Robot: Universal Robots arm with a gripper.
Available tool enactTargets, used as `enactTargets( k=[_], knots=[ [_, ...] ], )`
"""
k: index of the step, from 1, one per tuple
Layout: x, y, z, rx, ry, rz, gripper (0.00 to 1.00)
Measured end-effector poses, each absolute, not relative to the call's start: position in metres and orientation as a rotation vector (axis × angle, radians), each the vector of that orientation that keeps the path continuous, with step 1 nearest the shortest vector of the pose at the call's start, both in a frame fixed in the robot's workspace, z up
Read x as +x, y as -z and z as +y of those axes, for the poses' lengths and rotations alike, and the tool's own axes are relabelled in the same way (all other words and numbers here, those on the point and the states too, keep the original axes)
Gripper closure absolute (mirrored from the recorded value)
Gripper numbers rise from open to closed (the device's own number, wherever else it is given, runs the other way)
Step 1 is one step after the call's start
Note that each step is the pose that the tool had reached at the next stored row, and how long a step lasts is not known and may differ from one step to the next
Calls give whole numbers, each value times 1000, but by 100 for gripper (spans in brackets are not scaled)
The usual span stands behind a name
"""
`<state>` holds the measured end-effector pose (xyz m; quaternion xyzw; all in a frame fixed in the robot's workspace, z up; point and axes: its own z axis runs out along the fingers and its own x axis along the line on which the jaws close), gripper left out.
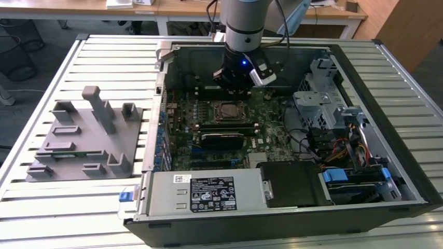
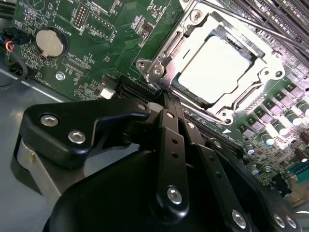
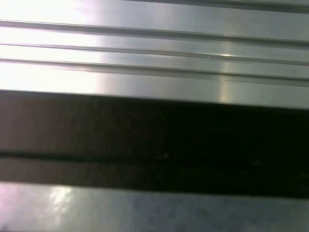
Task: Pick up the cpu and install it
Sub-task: 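Install the first cpu locking lever, then install the second cpu locking lever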
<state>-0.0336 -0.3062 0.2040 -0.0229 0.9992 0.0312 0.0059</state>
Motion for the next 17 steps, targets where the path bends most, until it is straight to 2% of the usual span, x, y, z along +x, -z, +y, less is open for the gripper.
enactTargets(
  k=[17],
  knots=[
    [-34,-204,-313,-72,-98,3127,89]
  ],
)
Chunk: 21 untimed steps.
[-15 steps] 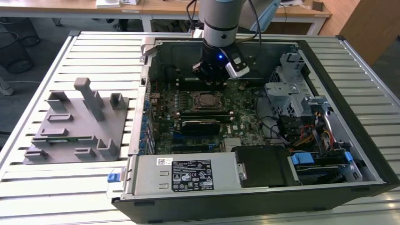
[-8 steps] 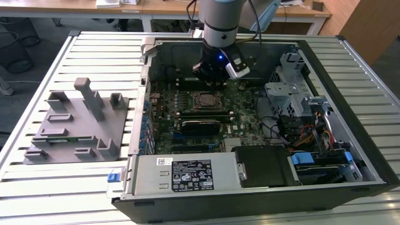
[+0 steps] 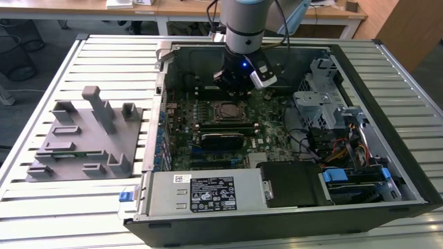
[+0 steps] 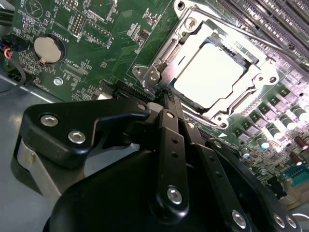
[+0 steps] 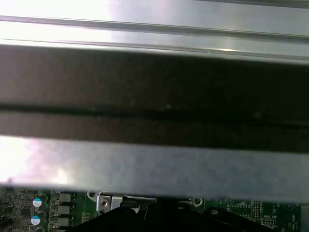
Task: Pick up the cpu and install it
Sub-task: 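Install the second cpu locking lever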
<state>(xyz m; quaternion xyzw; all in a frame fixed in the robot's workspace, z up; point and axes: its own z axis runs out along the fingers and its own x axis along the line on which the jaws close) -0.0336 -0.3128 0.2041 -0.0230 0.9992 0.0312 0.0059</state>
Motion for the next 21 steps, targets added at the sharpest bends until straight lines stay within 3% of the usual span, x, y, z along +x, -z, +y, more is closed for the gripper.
enactTargets(
  k=[21],
  knots=[
    [-34,-216,-320,-72,-96,3128,89]
  ],
)
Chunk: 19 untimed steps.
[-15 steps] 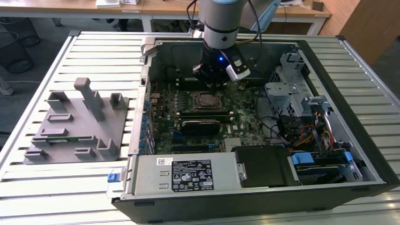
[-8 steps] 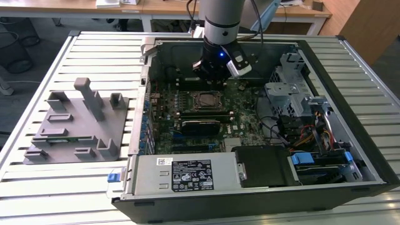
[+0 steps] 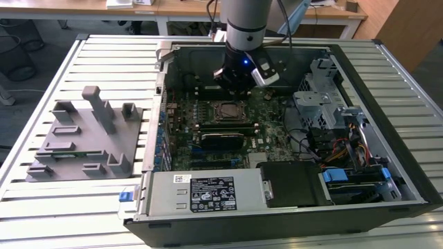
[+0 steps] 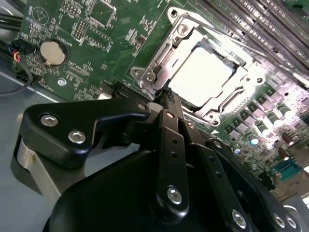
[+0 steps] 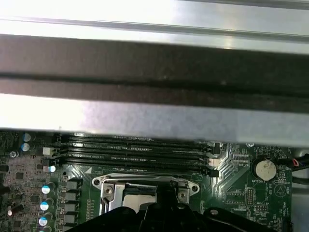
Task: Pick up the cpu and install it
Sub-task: 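Install the second cpu locking lever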
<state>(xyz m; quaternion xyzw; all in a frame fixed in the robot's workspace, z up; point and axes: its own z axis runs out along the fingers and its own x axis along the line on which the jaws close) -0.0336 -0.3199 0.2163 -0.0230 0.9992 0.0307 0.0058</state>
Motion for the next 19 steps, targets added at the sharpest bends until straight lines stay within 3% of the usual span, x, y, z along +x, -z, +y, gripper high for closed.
enactTargets(
  k=[19],
  knots=[
    [-34,-216,-339,-72,-96,3128,89]
  ],
)
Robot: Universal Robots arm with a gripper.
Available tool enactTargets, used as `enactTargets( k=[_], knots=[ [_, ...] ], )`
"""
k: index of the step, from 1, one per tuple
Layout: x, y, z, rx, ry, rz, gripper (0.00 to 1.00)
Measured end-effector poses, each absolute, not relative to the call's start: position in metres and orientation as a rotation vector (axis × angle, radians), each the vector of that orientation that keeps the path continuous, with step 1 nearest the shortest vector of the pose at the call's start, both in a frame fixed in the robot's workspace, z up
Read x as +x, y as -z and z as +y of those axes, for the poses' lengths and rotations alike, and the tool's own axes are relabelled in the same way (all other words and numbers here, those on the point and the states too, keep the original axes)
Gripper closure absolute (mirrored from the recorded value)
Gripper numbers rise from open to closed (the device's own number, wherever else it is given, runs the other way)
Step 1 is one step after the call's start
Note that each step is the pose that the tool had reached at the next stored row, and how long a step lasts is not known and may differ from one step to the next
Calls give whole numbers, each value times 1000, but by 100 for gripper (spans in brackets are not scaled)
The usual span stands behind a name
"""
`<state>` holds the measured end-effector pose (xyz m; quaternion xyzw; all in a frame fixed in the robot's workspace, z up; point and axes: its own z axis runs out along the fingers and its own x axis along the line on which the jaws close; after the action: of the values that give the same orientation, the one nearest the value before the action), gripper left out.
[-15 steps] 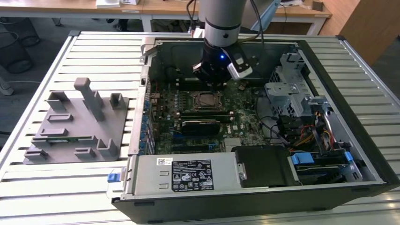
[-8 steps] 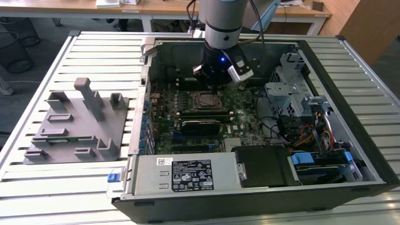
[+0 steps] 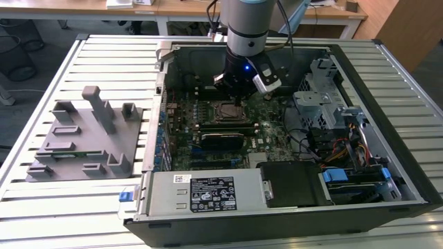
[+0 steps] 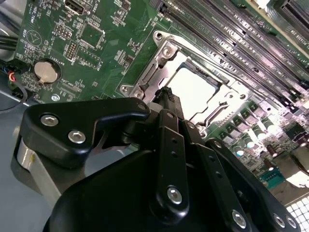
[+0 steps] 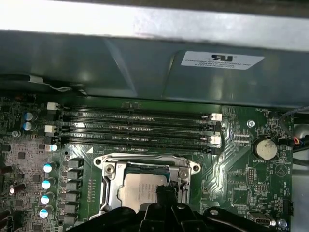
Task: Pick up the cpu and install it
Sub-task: 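Install the second cpu locking lever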
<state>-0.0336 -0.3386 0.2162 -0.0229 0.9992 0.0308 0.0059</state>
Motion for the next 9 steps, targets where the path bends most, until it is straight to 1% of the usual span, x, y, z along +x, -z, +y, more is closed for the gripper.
enactTargets(
  k=[9],
  knots=[
    [-34,-221,-339,-72,-95,3128,89]
  ],
)
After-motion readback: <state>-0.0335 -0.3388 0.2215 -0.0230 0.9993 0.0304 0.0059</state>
